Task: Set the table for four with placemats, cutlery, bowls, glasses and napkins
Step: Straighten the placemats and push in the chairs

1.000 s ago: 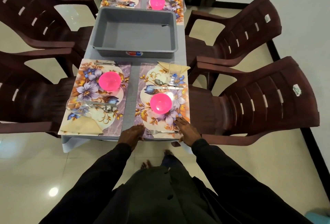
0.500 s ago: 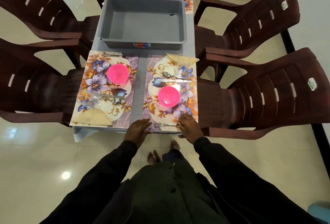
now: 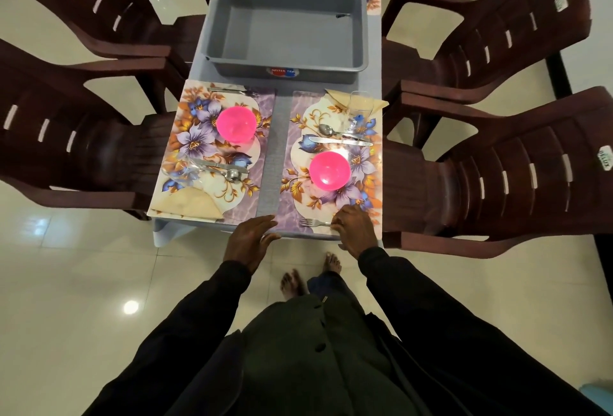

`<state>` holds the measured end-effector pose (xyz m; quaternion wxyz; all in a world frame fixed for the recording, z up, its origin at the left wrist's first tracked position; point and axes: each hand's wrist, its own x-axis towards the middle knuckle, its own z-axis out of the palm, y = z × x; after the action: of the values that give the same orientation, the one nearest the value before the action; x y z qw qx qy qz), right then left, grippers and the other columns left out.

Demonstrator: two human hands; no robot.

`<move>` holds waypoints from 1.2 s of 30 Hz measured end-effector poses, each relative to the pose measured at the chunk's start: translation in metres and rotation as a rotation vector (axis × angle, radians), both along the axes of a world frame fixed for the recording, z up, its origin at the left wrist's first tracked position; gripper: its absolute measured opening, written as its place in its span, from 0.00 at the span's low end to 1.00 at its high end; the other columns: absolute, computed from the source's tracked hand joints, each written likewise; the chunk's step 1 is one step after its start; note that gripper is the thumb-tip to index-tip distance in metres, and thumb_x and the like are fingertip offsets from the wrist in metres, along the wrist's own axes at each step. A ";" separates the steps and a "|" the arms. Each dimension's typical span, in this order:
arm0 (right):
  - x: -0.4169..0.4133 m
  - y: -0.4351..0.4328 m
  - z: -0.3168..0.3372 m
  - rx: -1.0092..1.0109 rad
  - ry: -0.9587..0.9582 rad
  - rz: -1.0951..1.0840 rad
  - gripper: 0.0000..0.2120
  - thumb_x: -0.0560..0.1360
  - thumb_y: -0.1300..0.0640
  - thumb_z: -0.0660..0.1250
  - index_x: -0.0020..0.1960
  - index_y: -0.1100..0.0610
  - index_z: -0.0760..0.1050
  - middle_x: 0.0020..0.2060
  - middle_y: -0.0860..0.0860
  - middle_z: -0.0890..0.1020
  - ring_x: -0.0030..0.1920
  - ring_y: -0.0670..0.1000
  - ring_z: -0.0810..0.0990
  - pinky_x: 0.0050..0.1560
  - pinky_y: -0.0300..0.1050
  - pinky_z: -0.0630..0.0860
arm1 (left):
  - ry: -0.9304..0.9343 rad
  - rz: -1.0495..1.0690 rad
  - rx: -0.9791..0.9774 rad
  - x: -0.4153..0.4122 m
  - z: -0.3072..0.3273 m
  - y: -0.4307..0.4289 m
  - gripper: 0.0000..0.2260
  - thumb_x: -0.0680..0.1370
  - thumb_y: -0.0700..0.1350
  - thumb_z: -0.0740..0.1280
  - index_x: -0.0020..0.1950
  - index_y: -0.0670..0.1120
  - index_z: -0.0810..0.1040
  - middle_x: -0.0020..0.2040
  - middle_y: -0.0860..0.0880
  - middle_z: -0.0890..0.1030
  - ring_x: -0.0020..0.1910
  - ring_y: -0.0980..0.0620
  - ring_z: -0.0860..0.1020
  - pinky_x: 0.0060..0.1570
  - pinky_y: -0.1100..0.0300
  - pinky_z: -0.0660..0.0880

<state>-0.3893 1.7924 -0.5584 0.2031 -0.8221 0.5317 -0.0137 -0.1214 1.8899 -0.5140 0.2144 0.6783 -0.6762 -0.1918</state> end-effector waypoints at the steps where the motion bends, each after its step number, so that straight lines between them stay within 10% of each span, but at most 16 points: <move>1: 0.001 0.000 0.002 -0.001 0.001 0.012 0.12 0.61 0.64 0.82 0.42 0.58 0.84 0.42 0.55 0.83 0.45 0.56 0.80 0.58 0.53 0.77 | 0.001 -0.002 -0.006 0.001 0.001 0.001 0.18 0.70 0.41 0.81 0.58 0.42 0.85 0.58 0.41 0.85 0.55 0.40 0.84 0.55 0.46 0.80; 13: -0.006 -0.014 0.024 0.157 -0.425 -0.428 0.04 0.80 0.61 0.67 0.48 0.59 0.79 0.44 0.54 0.82 0.43 0.50 0.84 0.44 0.50 0.83 | 0.015 0.015 0.052 -0.002 0.016 -0.024 0.17 0.73 0.43 0.79 0.60 0.43 0.84 0.60 0.42 0.84 0.59 0.39 0.83 0.59 0.44 0.79; 18: -0.002 -0.063 0.030 0.216 -0.549 -0.657 0.07 0.79 0.58 0.67 0.53 0.60 0.81 0.47 0.54 0.85 0.48 0.53 0.82 0.53 0.52 0.81 | 0.051 0.007 0.104 -0.012 0.022 -0.053 0.16 0.74 0.44 0.78 0.61 0.44 0.84 0.62 0.44 0.84 0.62 0.42 0.81 0.62 0.47 0.77; 24: 0.011 -0.098 0.032 0.355 -0.592 -0.630 0.16 0.80 0.59 0.66 0.66 0.62 0.77 0.55 0.55 0.83 0.55 0.54 0.81 0.57 0.49 0.79 | 0.087 0.026 0.183 -0.020 0.028 -0.079 0.14 0.77 0.45 0.75 0.63 0.45 0.83 0.64 0.46 0.83 0.64 0.44 0.79 0.65 0.50 0.74; 31: 0.002 -0.102 0.022 0.351 -0.530 -0.587 0.08 0.76 0.65 0.65 0.52 0.61 0.82 0.43 0.53 0.84 0.43 0.50 0.81 0.39 0.32 0.73 | 0.066 0.036 0.217 -0.022 0.030 -0.100 0.15 0.76 0.43 0.76 0.62 0.44 0.84 0.61 0.44 0.84 0.61 0.43 0.81 0.62 0.56 0.72; 36: -0.010 -0.100 0.015 0.415 -0.571 -0.562 0.12 0.76 0.62 0.68 0.59 0.61 0.82 0.45 0.51 0.85 0.44 0.50 0.83 0.45 0.42 0.79 | 0.055 0.051 0.267 -0.026 0.033 -0.124 0.15 0.78 0.46 0.74 0.64 0.45 0.83 0.62 0.45 0.84 0.61 0.43 0.81 0.62 0.59 0.70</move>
<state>-0.3996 1.6920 -0.5431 0.4905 -0.5512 0.6484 -0.1877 -0.1479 1.7661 -0.4814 0.1455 0.7121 -0.6211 -0.2932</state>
